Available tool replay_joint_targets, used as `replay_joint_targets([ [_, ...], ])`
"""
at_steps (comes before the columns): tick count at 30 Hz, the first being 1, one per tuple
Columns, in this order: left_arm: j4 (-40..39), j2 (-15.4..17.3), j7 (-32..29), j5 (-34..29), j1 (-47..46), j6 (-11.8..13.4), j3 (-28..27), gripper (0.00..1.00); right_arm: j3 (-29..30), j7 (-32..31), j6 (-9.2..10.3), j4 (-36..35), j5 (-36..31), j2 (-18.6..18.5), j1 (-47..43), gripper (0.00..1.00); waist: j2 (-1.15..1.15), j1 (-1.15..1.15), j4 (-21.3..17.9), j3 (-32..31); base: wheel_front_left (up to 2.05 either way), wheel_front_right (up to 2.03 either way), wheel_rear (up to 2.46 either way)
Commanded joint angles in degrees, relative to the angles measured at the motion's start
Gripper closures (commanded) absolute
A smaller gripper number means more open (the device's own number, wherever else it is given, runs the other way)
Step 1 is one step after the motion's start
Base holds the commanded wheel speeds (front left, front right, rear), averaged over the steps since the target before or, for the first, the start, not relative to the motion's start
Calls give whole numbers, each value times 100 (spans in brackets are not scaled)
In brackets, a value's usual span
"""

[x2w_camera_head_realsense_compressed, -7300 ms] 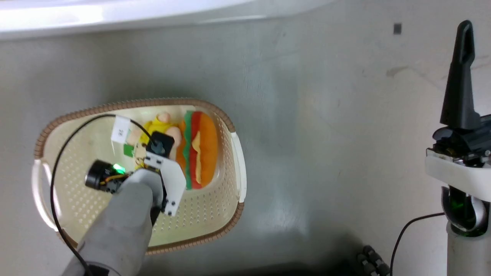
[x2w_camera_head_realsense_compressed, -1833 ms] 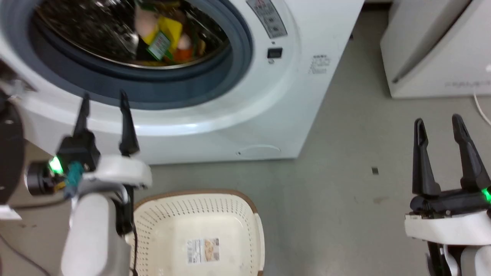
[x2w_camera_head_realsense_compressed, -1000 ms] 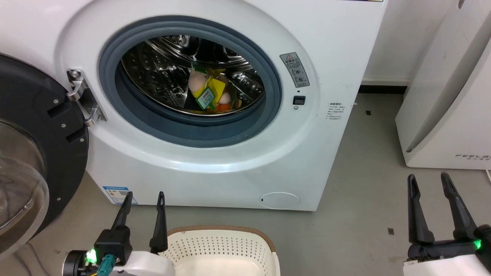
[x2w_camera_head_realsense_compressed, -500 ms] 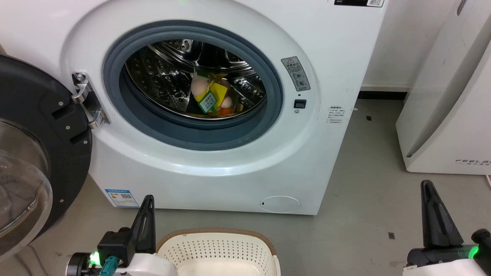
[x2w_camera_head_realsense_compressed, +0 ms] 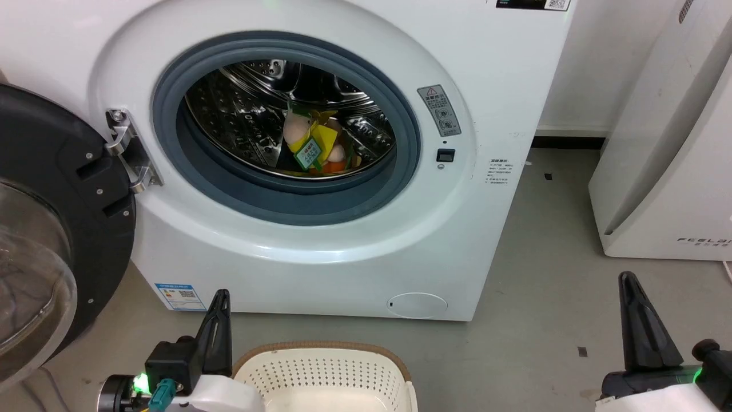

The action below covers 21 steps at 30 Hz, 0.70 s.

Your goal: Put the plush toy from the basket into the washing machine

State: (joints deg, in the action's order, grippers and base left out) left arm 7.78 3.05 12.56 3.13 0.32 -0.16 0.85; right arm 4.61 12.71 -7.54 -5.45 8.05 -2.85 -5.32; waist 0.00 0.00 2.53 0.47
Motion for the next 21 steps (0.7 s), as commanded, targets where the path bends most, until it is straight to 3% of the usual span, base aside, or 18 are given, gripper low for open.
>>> replay_joint_targets([
  [1, -47, -1, -36, -45, -5, 3, -11, 100, -25, -43, 1, 37, -56, 0, 76, 100, 0, 0, -4, -1, 0, 0, 0],
  [21, -188, -4, -270, -96, -10, 5, -26, 100, -108, -279, 2, 134, -200, -1, 164, 100, 0, 0, -52, -9, 0, 0, 0],
])
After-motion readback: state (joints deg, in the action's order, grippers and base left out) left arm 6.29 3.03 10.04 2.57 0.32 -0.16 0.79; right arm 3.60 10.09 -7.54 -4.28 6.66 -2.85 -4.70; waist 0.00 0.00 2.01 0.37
